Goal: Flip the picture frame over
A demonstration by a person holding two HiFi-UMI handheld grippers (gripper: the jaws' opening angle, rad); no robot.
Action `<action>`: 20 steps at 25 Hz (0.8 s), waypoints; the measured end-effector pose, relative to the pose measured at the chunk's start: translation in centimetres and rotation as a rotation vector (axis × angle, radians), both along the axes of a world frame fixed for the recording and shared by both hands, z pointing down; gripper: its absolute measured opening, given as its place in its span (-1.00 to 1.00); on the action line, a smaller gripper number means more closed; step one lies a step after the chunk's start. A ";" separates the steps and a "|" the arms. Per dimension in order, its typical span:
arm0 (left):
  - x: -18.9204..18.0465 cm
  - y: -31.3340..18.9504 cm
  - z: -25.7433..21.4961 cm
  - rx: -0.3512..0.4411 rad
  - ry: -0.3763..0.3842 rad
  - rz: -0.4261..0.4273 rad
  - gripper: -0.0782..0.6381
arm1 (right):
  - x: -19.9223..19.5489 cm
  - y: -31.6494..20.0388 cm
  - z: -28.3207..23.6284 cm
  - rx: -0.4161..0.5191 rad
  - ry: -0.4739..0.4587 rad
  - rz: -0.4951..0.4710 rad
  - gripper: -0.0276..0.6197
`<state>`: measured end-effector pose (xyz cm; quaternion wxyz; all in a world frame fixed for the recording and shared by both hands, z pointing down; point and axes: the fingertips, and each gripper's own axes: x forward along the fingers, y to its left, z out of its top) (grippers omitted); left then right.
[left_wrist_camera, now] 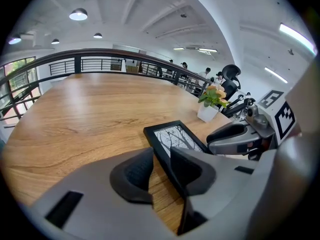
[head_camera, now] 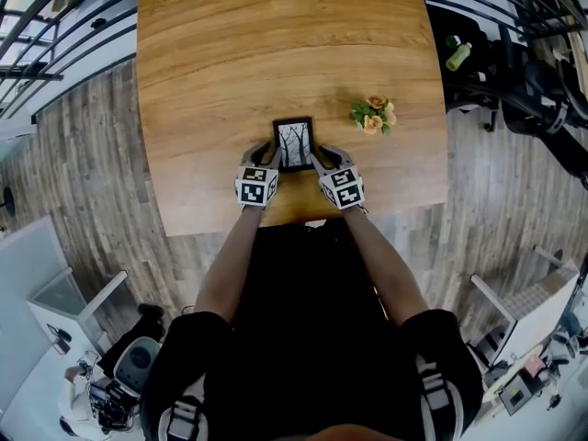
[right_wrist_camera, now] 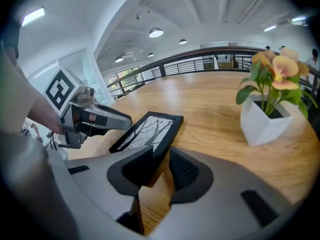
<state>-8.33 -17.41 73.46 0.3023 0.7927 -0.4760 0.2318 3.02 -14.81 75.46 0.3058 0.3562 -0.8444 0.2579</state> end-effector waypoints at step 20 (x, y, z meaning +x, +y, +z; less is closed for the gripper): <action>0.8 4.5 -2.7 0.038 -0.059 -0.095 -0.73 | 1.7 3.5 -1.8 0.047 -0.009 -0.177 -0.90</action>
